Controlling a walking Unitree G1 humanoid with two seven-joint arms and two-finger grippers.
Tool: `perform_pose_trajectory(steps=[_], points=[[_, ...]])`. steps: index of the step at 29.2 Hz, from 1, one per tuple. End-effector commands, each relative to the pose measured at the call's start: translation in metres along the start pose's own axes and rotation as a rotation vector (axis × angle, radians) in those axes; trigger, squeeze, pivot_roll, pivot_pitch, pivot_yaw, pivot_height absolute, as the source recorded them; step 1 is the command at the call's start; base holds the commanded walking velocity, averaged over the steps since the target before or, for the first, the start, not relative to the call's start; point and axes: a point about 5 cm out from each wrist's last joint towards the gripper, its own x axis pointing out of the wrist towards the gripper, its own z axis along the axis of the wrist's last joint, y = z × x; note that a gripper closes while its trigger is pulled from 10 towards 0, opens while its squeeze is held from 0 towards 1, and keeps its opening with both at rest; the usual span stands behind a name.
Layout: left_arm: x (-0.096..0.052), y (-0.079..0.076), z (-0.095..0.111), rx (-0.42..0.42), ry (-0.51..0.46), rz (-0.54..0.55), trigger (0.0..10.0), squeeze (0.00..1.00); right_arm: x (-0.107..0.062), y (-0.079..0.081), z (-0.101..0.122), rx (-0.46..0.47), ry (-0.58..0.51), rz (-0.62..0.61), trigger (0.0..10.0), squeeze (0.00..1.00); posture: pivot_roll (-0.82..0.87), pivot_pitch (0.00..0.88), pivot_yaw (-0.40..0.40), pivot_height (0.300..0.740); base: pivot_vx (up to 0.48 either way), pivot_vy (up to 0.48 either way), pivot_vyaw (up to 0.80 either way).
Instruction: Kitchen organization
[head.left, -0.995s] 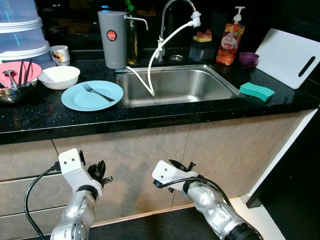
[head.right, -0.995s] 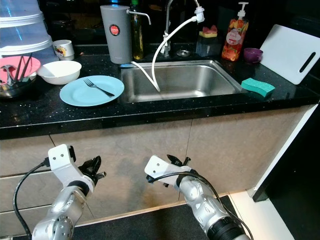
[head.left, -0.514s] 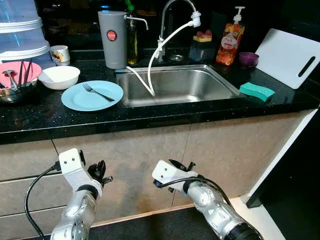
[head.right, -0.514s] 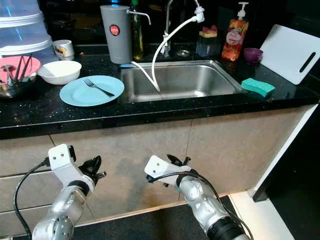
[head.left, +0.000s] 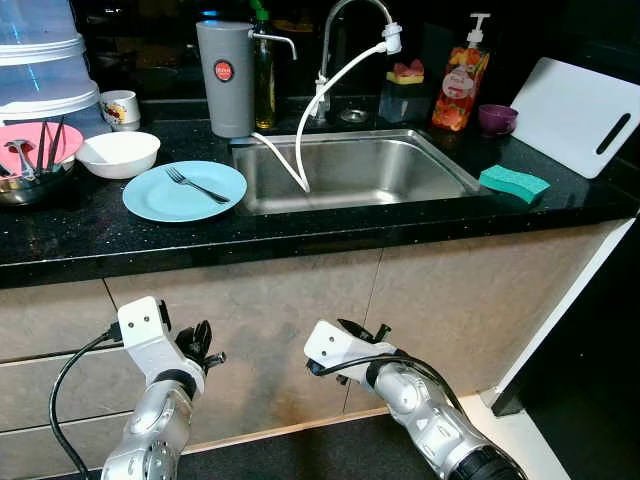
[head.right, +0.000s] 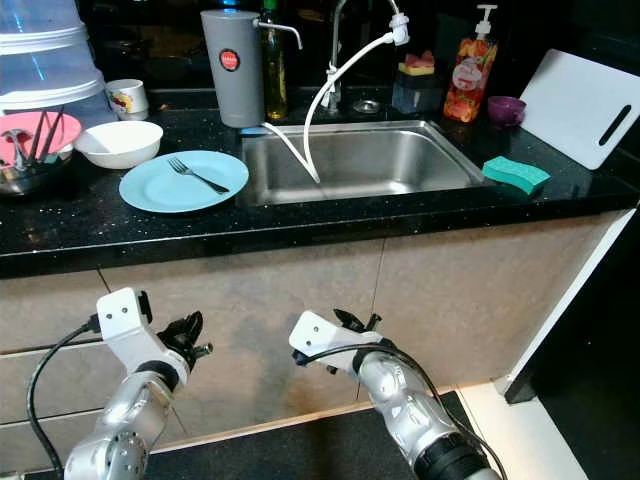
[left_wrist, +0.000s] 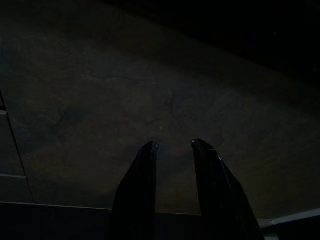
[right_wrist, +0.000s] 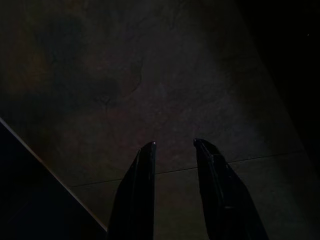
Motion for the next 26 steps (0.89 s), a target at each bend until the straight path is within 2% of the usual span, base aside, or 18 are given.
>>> perform_pose_trajectory(steps=[1,26], points=[[0.0001,-0.0001,-0.0035,-0.009,0.009,-0.002,10.0,0.00,-0.0003,-0.0010,-0.0021,0.008,0.006,-0.005,10.0,0.00,-0.14,0.000,-0.019,0.740,0.000,0.000,0.00],[0.0008,0.0006,-0.0015,-0.015,0.005,0.005,10.0,0.00,0.0006,-0.0030,-0.0021,0.008,0.007,-0.005,10.0,0.00,-0.14,0.006,-0.016,0.740,0.000,0.000,0.00]])
